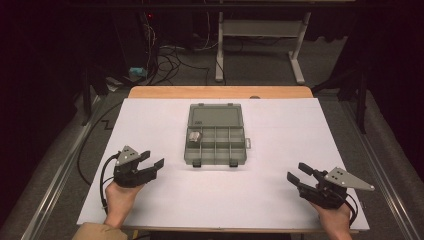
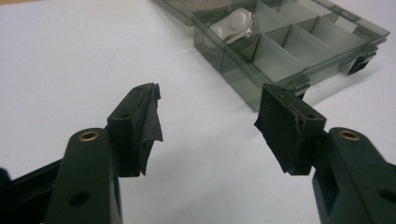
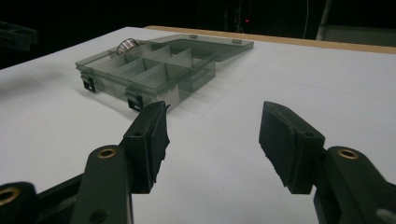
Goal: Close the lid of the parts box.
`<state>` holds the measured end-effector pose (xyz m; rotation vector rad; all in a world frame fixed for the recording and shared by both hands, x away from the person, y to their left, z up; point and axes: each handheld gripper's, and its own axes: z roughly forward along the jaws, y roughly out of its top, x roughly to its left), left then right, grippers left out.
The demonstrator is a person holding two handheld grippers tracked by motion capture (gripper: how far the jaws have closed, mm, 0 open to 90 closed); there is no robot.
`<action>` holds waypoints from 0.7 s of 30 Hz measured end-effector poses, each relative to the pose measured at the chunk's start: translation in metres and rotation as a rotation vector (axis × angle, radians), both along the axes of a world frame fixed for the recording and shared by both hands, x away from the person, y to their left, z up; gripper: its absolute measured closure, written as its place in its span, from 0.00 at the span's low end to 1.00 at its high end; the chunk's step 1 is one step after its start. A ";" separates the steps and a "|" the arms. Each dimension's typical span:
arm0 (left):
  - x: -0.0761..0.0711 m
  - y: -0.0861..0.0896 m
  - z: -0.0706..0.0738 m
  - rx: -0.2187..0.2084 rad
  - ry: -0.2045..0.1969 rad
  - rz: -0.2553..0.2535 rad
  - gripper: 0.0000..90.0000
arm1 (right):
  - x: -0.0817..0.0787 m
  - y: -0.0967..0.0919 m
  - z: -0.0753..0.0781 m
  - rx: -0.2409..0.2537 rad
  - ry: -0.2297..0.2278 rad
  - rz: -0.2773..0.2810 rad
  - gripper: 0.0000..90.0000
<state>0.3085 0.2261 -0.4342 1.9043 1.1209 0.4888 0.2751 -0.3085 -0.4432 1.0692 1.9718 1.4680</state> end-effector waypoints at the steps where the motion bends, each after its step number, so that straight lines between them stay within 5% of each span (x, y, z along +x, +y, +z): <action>1: 0.000 0.001 0.000 0.001 -0.004 0.000 0.43 | 0.001 0.002 0.001 0.002 0.002 0.004 0.48; 6: -0.001 0.007 -0.007 0.001 -0.005 0.022 0.42 | 0.012 0.016 0.005 -0.003 0.020 0.027 0.52; 12: -0.001 0.013 -0.011 -0.013 0.000 0.046 0.42 | 0.030 0.037 0.012 -0.011 0.121 0.053 0.58; 21: 0.001 0.012 -0.013 0.023 0.009 0.055 0.42 | 0.062 0.062 0.016 -0.053 0.205 0.066 0.67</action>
